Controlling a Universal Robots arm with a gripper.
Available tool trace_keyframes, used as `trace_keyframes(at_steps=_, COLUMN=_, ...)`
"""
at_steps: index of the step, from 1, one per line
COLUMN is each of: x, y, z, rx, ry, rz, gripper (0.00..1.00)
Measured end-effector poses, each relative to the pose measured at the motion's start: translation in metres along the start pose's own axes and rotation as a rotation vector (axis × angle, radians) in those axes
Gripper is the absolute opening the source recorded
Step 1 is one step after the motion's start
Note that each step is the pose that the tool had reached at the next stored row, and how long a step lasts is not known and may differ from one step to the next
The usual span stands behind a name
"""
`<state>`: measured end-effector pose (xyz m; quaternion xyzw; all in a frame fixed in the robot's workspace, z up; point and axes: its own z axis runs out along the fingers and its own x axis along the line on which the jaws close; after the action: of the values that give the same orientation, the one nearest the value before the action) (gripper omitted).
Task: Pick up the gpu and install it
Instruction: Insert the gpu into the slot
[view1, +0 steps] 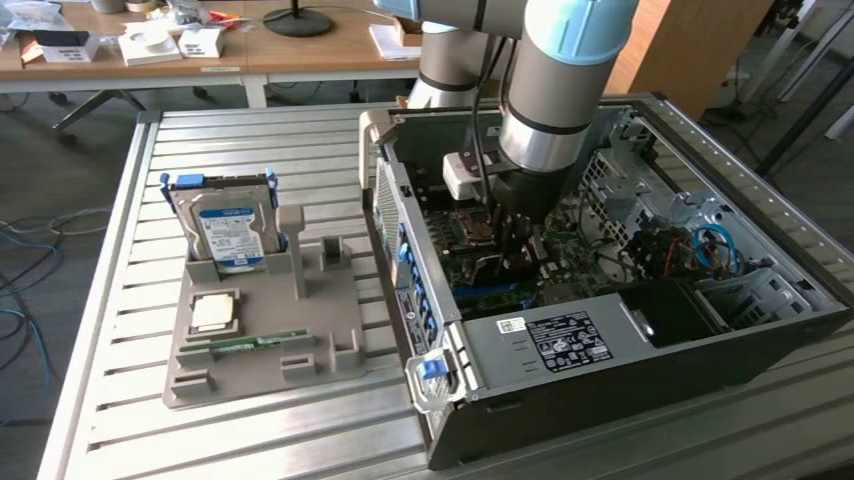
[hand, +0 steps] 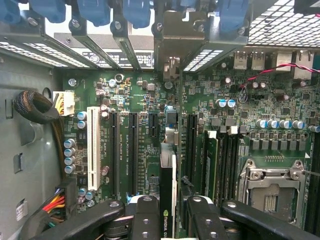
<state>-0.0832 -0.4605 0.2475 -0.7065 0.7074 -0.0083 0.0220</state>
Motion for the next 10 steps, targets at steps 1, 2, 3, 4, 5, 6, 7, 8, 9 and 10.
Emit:
trace_keyframes(at_steps=1, x=0.0, y=0.0, z=0.0002, rx=0.0001, ry=0.0, rz=0.0, gripper=0.26)
trace_keyframes(at_steps=2, x=0.0, y=0.0, z=0.0002, rx=0.0001, ry=0.0, rz=0.0, gripper=0.26)
trace_keyframes(at_steps=3, x=0.0, y=0.0, z=0.0002, rx=0.0, ry=0.0001, rz=0.0, gripper=0.26)
trace_keyframes(at_steps=4, x=0.0, y=0.0, z=0.0002, rx=0.0001, ry=0.0001, rz=0.0, gripper=0.26)
trace_keyframes(at_steps=5, x=0.0, y=0.0, z=0.0002, rx=0.0001, ry=0.0, rz=0.0, gripper=0.26)
trace_keyframes(at_steps=6, x=0.0, y=0.0, z=0.0002, rx=0.0001, ry=0.0, rz=0.0, gripper=0.26)
trace_keyframes(at_steps=7, x=0.0, y=0.0, z=0.0002, rx=0.0001, ry=0.0, rz=0.0, gripper=0.26)
trace_keyframes(at_steps=8, x=0.0001, y=0.0, z=0.0004, rx=0.0, ry=0.0001, rz=0.0, gripper=0.26)
trace_keyframes(at_steps=9, x=0.0001, y=0.0, z=0.0005, rx=0.0, ry=0.0, rz=0.0, gripper=0.26)
trace_keyframes(at_steps=10, x=0.0001, y=0.0001, z=0.0005, rx=0.0, ry=0.0001, rz=0.0, gripper=0.26)
